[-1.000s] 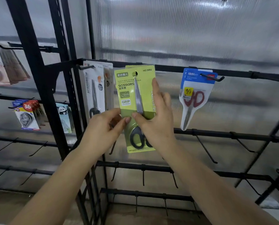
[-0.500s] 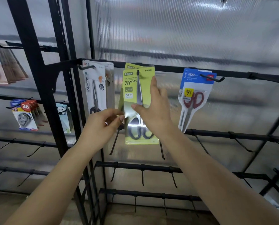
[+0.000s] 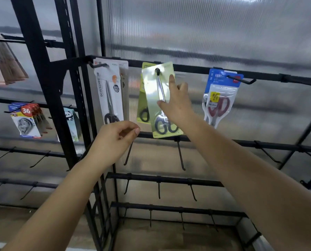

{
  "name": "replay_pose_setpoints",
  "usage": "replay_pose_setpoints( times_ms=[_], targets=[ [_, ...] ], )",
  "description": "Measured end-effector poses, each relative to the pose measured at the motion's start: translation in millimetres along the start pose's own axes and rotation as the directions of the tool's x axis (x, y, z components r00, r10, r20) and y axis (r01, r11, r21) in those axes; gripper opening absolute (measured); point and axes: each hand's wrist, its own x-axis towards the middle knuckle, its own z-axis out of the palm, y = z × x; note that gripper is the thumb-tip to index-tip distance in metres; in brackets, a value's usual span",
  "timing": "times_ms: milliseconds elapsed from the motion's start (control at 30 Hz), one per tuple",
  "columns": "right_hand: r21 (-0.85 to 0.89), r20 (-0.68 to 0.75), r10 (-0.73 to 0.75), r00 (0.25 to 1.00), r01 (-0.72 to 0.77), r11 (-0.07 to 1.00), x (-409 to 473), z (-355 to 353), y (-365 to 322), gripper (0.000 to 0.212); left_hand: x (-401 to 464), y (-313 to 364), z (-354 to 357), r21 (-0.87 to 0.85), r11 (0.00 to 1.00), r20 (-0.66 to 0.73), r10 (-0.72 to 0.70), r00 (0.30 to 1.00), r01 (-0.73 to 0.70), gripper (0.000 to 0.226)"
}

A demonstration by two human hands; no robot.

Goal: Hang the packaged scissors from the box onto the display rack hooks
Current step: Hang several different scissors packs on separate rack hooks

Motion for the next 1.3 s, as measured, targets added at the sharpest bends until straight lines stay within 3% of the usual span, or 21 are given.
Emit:
replay_pose_setpoints(
  times_ms=[200, 367, 467, 600, 867, 1000, 1133, 1233, 1300],
  targets=[
    [-0.037, 0.028, -0.036, 0.999, 0.037, 0.999, -46, 4, 10, 0.055, -6, -18, 12, 0.051, 0.999, 0.078, -0.004, 0.997, -0.001, 0.011],
    [-0.022, 0.115, 0.012, 0.993, -0.009, 1.000, -97, 26, 34, 0.050, -14, -34, 50, 0.068, 0.997, 0.191, 0.020, 0.981, -0.034, 0.015],
    [-0.066, 0.175, 0.108, 0.979, -0.098, 0.993, -129, 37, 63, 0.046, -22, -41, 82, 0.056, 0.998, 0.269, 0.019, 0.963, -0.036, 0.014],
    [0.068, 0.242, 0.216, 0.946, -0.238, 0.969, -180, 43, 112, 0.036, -46, -44, 126, 0.069, 0.997, 0.352, 0.002, 0.936, -0.028, 0.017],
    [0.197, 0.327, 0.382, 0.865, -0.457, 0.867, -270, 33, 244, 0.029, -113, -22, 221, 0.157, 0.977, 0.443, -0.199, 0.874, 0.143, 0.021],
    [0.204, 0.382, 0.469, 0.796, -0.568, 0.797, -318, 33, 312, 0.026, -166, -20, 275, 0.247, 0.937, 0.522, -0.342, 0.782, 0.246, 0.040],
    [0.107, 0.469, 0.591, 0.656, -0.707, 0.699, -369, 47, 370, 0.027, -221, -45, 327, 0.422, 0.851, 0.603, -0.522, 0.603, 0.314, 0.043],
    [0.051, 0.527, 0.640, 0.560, -0.772, 0.633, -409, 74, 400, 0.030, -263, -80, 360, 0.481, 0.830, 0.642, -0.553, 0.531, 0.283, 0.057],
    [-0.025, 0.586, 0.648, 0.487, -0.788, 0.615, -434, 100, 415, 0.031, -286, -102, 375, 0.557, 0.770, 0.635, -0.636, 0.438, 0.311, 0.047]
  ],
)
